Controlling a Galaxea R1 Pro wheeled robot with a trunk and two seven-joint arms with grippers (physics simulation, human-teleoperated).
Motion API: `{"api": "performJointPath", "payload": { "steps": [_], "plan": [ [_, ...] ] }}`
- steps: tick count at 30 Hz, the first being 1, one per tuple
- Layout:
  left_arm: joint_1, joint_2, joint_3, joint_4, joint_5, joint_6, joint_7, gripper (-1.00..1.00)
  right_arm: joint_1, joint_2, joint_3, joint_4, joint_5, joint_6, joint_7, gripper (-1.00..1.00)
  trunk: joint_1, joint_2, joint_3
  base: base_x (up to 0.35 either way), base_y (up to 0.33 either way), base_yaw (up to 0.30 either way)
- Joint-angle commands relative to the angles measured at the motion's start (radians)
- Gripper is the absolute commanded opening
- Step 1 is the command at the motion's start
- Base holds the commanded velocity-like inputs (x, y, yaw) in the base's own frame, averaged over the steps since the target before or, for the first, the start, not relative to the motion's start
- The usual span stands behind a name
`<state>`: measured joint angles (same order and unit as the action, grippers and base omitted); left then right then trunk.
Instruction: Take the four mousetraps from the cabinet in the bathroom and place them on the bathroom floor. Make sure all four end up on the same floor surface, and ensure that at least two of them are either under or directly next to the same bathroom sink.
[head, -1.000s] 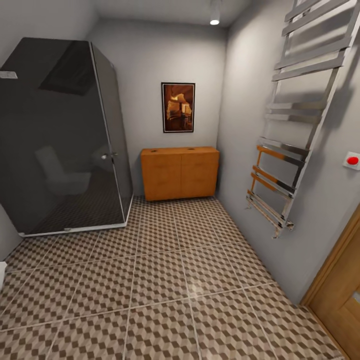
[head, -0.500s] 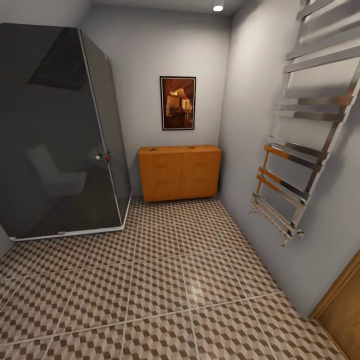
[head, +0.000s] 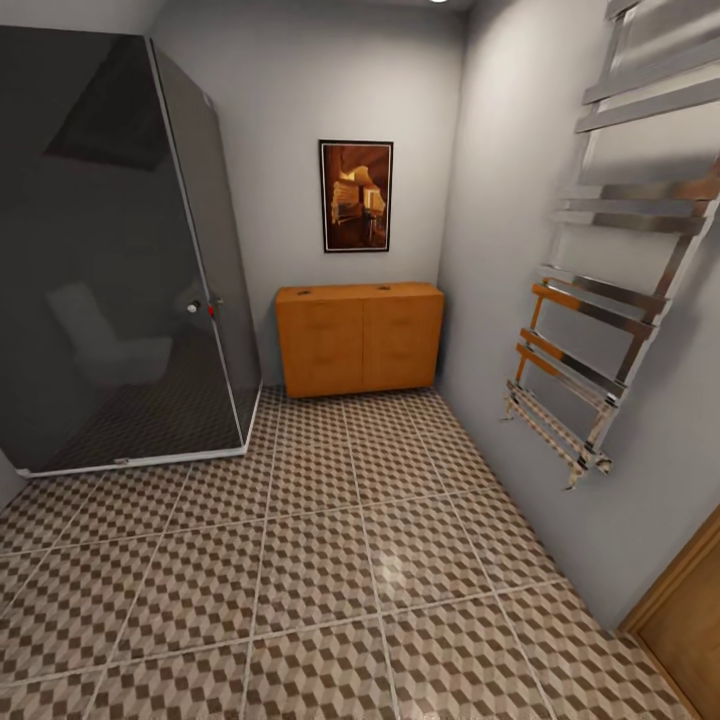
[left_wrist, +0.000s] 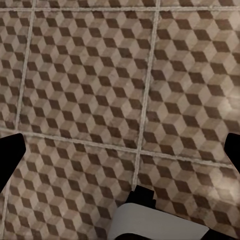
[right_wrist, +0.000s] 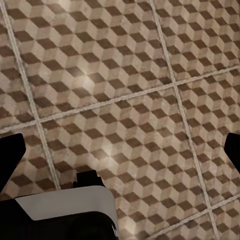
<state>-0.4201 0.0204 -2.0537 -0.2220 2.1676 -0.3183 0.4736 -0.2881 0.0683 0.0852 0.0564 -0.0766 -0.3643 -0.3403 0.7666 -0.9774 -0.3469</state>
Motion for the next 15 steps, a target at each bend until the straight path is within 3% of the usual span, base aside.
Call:
{"api": "performJointPath", "payload": {
  "steps": [1,15],
  "plan": [
    [-0.002,0.001,-0.008,-0.004,0.008,-0.007,0.005,1.0,-0.002,0.001,0.008,0.004,-0.008,-0.007,-0.002,1.0,0.0,-0.001,-0.003,0.001,0.0,0.0],
    [-0.002,0.001,-0.009,-0.005,0.008,-0.008,0.005,1.0,-0.002,0.005,0.01,0.009,-0.012,-0.001,-0.002,1.0,0.0,-0.001,-0.025,0.0,0.0,0.0]
  ]
}}
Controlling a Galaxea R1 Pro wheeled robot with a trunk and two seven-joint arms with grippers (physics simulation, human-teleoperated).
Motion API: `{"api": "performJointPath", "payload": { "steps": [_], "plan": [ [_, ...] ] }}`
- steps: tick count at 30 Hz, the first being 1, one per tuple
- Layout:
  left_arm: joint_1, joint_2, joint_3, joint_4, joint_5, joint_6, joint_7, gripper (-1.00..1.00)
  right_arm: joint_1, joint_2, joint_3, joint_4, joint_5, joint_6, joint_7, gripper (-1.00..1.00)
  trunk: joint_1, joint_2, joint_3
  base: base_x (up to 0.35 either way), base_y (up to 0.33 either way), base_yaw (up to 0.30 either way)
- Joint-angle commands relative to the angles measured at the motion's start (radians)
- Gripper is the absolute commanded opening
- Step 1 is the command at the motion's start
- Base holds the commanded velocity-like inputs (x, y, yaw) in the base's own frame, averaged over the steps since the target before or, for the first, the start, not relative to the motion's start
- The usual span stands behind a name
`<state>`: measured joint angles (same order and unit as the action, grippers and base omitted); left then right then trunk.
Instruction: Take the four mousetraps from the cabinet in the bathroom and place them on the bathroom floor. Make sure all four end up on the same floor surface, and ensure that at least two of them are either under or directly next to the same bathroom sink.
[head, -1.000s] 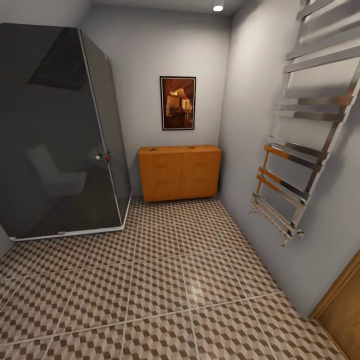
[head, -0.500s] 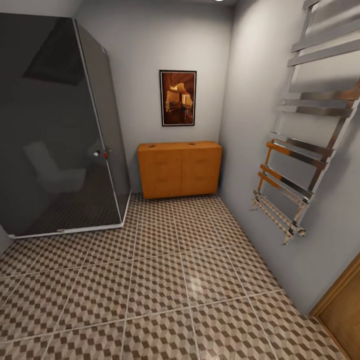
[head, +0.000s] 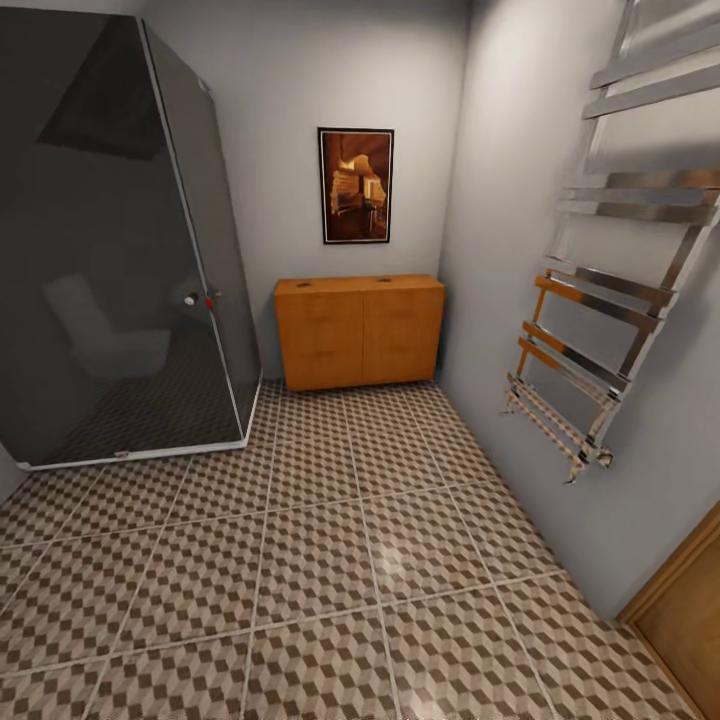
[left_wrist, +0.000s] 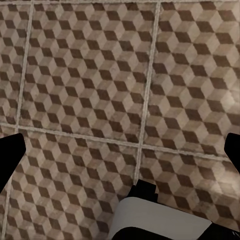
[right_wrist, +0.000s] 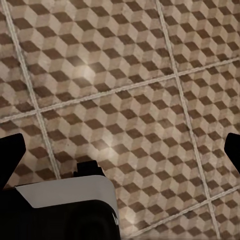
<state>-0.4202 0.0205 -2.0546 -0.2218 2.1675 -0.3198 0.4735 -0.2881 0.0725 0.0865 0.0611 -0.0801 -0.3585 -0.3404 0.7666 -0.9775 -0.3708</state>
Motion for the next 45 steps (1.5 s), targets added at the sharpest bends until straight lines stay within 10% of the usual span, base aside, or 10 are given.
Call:
{"api": "performJointPath", "payload": {
  "steps": [1,45],
  "plan": [
    [-0.002,0.001,-0.008,-0.005,0.008,-0.007,0.005,1.0,-0.002,0.0,0.009,0.004,-0.009,-0.007,-0.002,1.0,0.0,-0.001,-0.003,0.0,0.0,0.0],
    [-0.002,-0.001,-0.009,-0.005,0.008,-0.007,0.005,1.0,-0.002,-0.005,0.009,0.003,-0.008,-0.005,-0.002,1.0,0.0,-0.001,-0.073,0.0,0.0,0.0]
  ]
}}
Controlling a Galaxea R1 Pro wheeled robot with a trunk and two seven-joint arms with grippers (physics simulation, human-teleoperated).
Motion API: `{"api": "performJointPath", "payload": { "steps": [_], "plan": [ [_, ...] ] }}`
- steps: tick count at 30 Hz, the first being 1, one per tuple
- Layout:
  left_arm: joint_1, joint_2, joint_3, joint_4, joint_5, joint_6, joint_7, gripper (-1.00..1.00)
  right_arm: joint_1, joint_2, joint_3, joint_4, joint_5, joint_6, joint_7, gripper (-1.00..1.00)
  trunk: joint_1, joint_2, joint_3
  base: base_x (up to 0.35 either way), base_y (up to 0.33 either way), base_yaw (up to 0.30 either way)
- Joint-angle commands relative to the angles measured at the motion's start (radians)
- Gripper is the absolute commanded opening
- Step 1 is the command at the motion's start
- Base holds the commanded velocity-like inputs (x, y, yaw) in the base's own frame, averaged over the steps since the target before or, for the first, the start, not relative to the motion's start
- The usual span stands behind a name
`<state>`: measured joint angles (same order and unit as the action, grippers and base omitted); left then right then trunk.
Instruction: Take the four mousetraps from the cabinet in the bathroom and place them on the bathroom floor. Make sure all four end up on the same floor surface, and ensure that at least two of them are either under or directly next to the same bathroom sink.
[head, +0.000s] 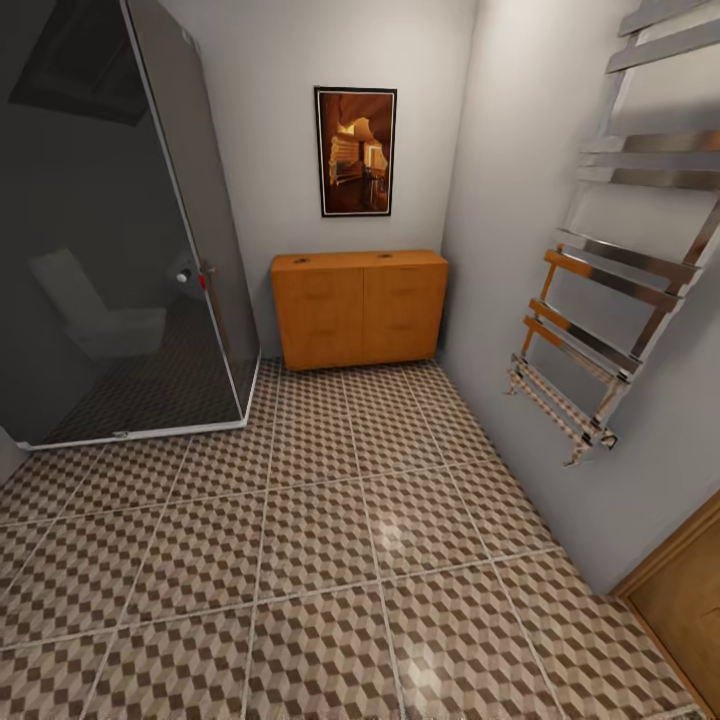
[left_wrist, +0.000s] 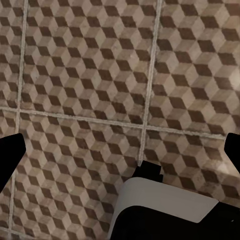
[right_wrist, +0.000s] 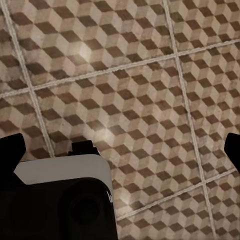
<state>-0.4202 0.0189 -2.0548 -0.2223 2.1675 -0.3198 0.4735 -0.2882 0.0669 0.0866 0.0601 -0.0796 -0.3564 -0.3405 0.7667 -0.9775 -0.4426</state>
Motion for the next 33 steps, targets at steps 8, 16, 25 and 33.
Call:
{"api": "performJointPath", "payload": {
  "steps": [8,16,25,33],
  "plan": [
    [-0.002,0.001,-0.008,-0.005,0.008,-0.007,0.005,1.0,-0.002,0.002,0.008,0.005,-0.008,-0.007,-0.002,1.0,0.0,-0.001,-0.014,0.007,0.0,0.0],
    [-0.002,0.001,-0.008,-0.005,0.008,-0.007,0.004,1.0,-0.002,0.003,0.008,0.006,-0.01,-0.008,-0.002,1.0,0.0,-0.001,-0.026,0.131,-0.017,0.0],
    [-0.002,0.002,-0.008,-0.005,0.008,-0.007,0.004,1.0,-0.002,-0.002,0.008,0.006,-0.011,-0.009,-0.003,1.0,0.0,-0.001,-0.028,0.282,-0.108,0.0],
    [-0.002,0.001,-0.008,-0.005,0.008,-0.007,0.004,1.0,-0.002,-0.003,0.008,0.006,-0.012,-0.009,-0.003,1.0,0.0,-0.001,-0.029,0.307,-0.126,0.0]
  ]
}}
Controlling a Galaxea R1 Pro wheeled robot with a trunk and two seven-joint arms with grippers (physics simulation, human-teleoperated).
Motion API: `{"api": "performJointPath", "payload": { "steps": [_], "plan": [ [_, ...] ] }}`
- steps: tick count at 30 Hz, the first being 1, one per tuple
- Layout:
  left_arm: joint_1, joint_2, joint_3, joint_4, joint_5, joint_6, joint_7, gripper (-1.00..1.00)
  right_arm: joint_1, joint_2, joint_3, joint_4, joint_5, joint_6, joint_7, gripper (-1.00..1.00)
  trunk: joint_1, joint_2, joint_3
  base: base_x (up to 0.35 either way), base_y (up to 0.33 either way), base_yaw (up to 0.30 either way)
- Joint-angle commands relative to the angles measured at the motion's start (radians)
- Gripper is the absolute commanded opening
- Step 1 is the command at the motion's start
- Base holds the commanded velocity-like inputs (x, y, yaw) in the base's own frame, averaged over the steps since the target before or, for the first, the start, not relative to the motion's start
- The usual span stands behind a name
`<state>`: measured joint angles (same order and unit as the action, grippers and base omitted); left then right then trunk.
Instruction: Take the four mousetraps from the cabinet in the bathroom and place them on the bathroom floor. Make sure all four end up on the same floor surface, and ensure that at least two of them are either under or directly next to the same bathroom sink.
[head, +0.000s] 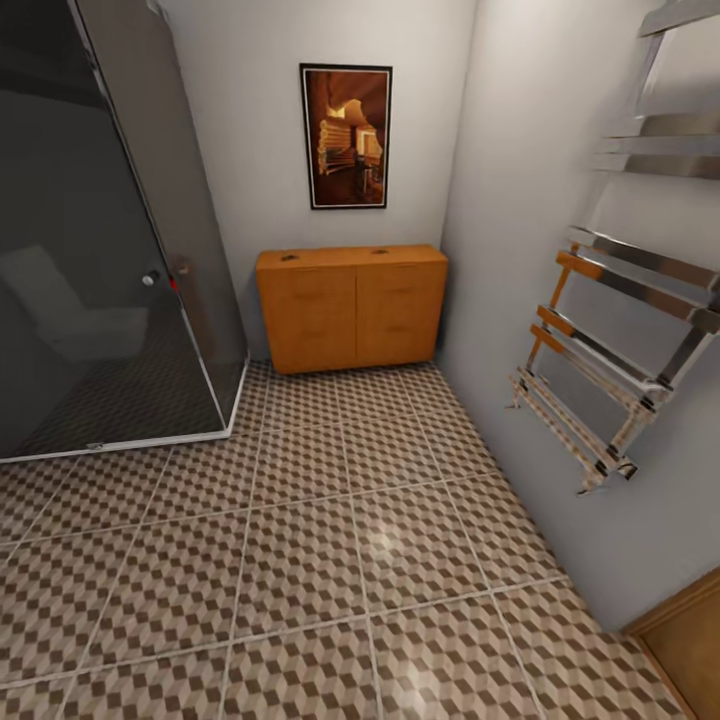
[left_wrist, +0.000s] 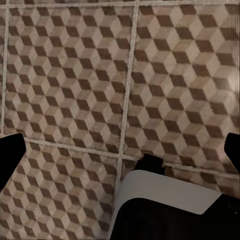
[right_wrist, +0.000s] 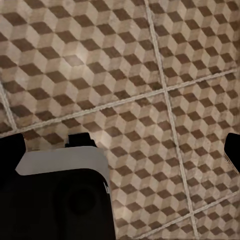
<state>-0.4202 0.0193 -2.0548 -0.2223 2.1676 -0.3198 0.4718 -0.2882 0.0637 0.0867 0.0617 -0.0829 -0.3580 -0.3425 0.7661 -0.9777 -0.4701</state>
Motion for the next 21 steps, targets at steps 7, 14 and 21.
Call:
{"api": "performJointPath", "payload": {
  "steps": [7,14,21],
  "plan": [
    [-0.002,0.001,-0.008,-0.005,0.008,-0.007,0.005,1.0,-0.002,0.0,0.008,0.004,-0.01,-0.007,-0.001,1.0,0.001,-0.001,-0.001,0.309,-0.119,0.0],
    [-0.002,0.001,-0.008,-0.005,0.008,-0.007,0.005,1.0,-0.002,0.0,0.008,0.004,-0.009,-0.007,-0.001,1.0,0.001,-0.001,-0.001,0.313,-0.1,0.0],
    [-0.002,0.001,-0.008,-0.005,0.008,-0.007,0.005,1.0,-0.002,0.001,0.008,0.004,-0.009,-0.007,-0.001,1.0,0.001,-0.001,-0.001,0.314,-0.088,0.0]
  ]
}}
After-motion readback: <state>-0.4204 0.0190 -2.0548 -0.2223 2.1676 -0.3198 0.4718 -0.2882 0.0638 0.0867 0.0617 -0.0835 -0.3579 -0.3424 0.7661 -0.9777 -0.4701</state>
